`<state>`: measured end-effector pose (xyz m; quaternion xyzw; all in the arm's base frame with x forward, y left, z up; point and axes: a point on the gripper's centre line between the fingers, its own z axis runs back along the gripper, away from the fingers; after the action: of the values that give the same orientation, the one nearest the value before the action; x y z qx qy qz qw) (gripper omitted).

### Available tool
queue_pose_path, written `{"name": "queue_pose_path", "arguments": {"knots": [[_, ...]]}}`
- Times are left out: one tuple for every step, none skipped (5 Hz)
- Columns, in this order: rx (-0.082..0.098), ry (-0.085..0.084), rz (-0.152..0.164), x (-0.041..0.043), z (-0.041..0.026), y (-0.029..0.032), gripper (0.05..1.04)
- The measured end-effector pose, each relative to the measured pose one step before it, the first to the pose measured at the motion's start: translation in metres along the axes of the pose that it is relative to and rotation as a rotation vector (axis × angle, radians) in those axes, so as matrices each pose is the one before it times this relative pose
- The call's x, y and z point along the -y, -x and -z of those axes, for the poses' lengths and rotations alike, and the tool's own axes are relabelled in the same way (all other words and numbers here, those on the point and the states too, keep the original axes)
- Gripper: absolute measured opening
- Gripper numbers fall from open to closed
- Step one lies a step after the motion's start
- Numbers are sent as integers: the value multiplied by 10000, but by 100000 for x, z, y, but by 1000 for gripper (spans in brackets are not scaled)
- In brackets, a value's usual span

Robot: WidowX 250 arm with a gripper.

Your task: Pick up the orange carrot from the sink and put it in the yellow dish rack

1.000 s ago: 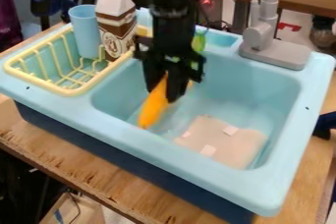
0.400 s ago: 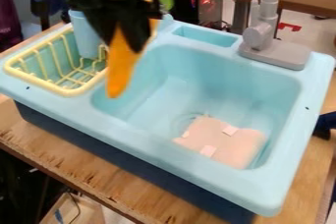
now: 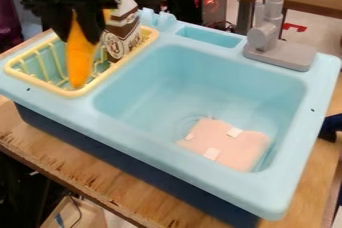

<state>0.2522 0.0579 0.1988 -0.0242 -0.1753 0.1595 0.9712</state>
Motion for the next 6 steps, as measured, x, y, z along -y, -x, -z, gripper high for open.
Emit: {"name": "queue_pose_path", "arguments": {"knots": [[68, -300, -752, -1821, 432, -757, 446], [5, -131, -743, -1671, 995, -808, 446], [260, -27, -696, -1029, 608, -813, 446], [196, -44, -499, -559, 1077, -825, 446], [137, 135, -617, -347, 847, -593, 446], [67, 73, -696, -411, 1010, -440, 446]]}}
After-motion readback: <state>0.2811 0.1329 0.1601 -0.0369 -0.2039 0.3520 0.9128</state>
